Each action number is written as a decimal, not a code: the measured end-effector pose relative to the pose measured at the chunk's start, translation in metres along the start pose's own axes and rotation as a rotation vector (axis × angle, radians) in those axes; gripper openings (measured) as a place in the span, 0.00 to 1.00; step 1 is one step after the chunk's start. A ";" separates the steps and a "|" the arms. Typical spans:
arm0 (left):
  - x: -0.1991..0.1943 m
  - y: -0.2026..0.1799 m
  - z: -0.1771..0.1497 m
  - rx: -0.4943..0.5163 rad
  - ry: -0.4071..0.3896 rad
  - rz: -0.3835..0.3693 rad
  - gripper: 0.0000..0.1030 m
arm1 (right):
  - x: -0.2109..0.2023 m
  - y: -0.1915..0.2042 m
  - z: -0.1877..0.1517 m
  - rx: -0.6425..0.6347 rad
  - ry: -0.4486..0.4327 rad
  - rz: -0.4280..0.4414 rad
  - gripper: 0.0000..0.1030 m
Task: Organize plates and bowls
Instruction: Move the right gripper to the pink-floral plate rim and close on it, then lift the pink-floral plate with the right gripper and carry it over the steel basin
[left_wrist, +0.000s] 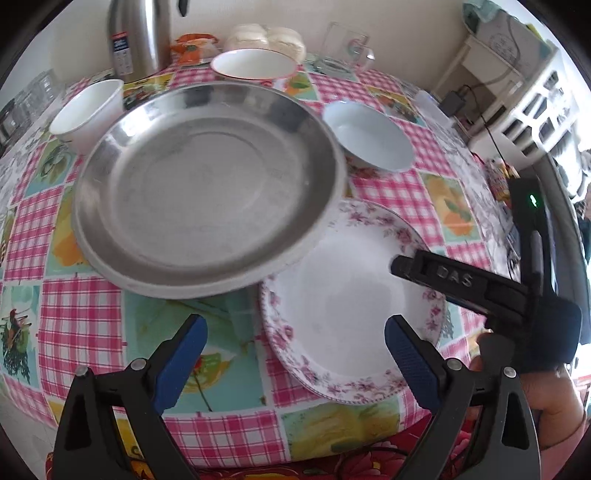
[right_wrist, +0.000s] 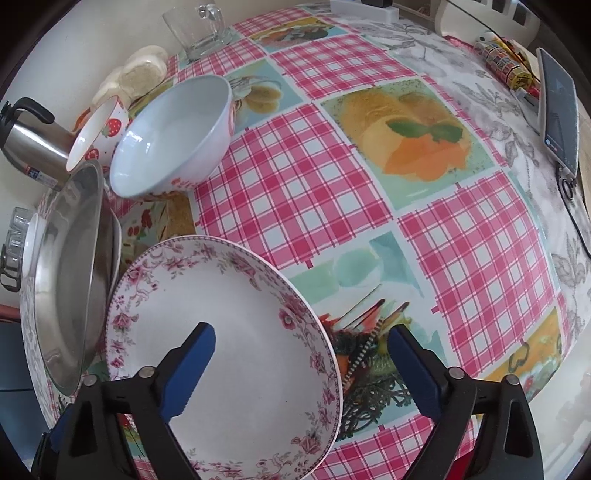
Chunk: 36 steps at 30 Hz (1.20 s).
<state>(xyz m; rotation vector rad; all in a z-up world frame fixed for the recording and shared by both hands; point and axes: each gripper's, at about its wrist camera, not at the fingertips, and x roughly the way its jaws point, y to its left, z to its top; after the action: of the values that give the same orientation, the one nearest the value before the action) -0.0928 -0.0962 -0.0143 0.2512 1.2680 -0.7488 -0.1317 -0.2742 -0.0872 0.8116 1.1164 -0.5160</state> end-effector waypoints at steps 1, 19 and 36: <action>0.002 -0.002 -0.002 0.007 0.010 -0.002 0.94 | 0.000 0.000 0.000 0.000 0.001 0.003 0.91; 0.050 0.032 -0.002 -0.230 0.162 -0.030 0.60 | 0.008 0.014 0.010 -0.027 0.008 0.073 0.75; 0.049 0.049 -0.003 -0.358 0.102 -0.072 0.16 | 0.013 -0.028 0.039 0.003 -0.015 0.212 0.27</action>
<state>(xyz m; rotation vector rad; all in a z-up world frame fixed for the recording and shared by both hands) -0.0591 -0.0765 -0.0719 -0.0485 1.4891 -0.5621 -0.1248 -0.3216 -0.1003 0.9150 1.0026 -0.3458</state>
